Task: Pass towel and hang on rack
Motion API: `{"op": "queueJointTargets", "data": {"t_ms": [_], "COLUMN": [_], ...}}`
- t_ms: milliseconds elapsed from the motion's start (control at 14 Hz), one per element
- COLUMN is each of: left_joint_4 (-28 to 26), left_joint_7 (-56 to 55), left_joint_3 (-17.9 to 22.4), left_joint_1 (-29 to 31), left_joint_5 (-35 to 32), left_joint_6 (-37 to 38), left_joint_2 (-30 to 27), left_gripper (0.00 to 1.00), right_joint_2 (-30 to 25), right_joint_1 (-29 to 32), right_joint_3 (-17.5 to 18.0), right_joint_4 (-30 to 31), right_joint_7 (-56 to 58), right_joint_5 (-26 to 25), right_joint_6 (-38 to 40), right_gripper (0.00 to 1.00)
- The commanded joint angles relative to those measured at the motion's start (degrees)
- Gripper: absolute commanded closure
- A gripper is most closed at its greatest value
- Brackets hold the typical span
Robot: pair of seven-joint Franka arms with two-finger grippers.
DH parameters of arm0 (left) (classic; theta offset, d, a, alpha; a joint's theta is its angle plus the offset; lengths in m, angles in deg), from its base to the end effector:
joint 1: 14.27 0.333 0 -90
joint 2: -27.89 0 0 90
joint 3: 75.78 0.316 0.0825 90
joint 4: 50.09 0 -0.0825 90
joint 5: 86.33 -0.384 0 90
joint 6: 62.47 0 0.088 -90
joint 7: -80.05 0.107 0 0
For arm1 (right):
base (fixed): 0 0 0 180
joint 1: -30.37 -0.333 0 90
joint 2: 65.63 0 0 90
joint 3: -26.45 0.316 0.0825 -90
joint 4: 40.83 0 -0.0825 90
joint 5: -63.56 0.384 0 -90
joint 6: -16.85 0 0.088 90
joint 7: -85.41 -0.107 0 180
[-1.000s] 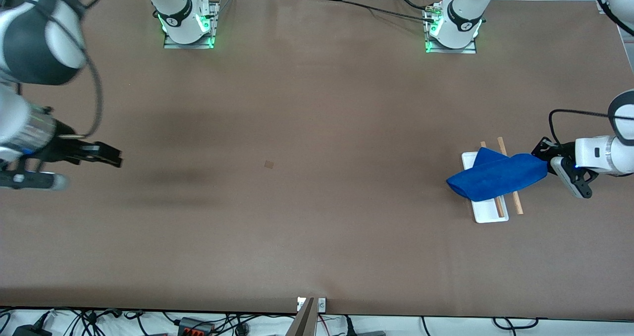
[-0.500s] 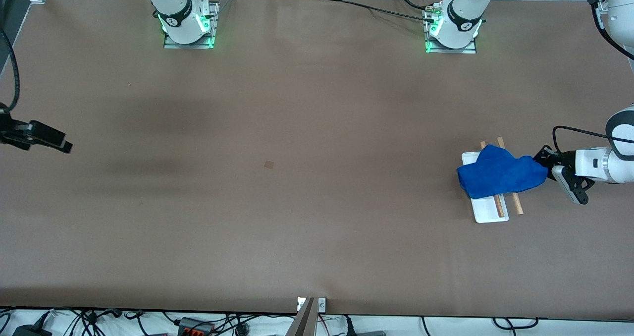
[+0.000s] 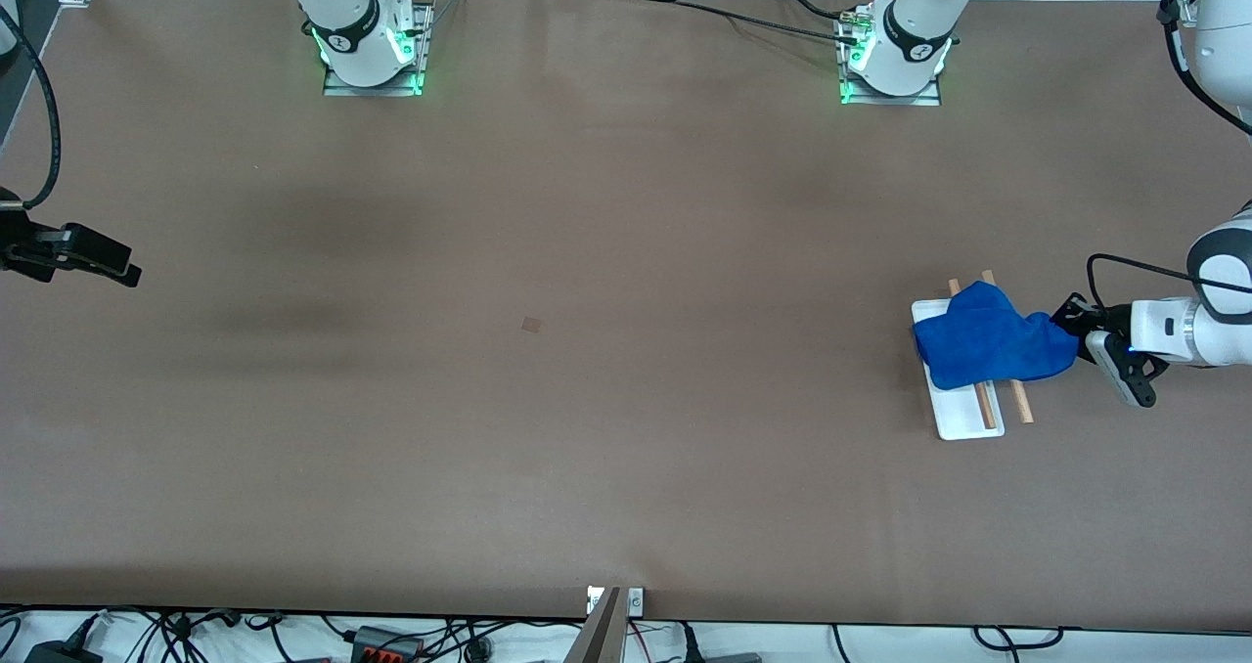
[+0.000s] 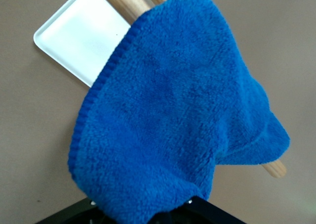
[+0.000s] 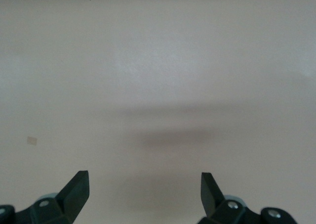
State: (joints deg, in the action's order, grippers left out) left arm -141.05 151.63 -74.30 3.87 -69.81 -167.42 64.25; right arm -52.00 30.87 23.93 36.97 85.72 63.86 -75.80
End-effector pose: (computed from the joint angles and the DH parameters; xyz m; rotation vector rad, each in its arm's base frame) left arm 0.6222 0.1955 0.2413 2.4898 -1.0218 -0.1316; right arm 0.6301 -0.0293 0.5886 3.1348 -0.0723 0.0335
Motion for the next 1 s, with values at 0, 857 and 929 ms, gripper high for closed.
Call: {"op": "queueJointTargets", "data": {"t_ms": [0, 857, 929], "left_joint_4": [1.5, 1.7, 2.3], "left_joint_7": [1.6, 3.8, 3.7], "left_joint_3": [-0.5, -0.7, -0.5], "left_joint_1": [1.3, 2.7, 2.7], "left_joint_5": [1.1, 2.0, 2.0], "left_joint_6": [0.0, 2.2, 3.5], "left_joint_2": [1.8, 1.2, 0.7], "left_gripper": [0.98, 0.00, 0.00], "right_joint_2": [-3.9, -13.5, -13.6], "right_joint_1": [0.8, 1.3, 1.1], "right_joint_3": [1.4, 1.2, 1.4], "right_joint_4": [6.0, 20.7, 20.5], "right_joint_7": [0.5, 2.3, 2.7], "right_joint_5": [-1.2, -2.2, -2.3], "right_joint_6": [-1.8, -9.8, -9.4], "right_gripper": [0.00, 0.00, 0.00]}}
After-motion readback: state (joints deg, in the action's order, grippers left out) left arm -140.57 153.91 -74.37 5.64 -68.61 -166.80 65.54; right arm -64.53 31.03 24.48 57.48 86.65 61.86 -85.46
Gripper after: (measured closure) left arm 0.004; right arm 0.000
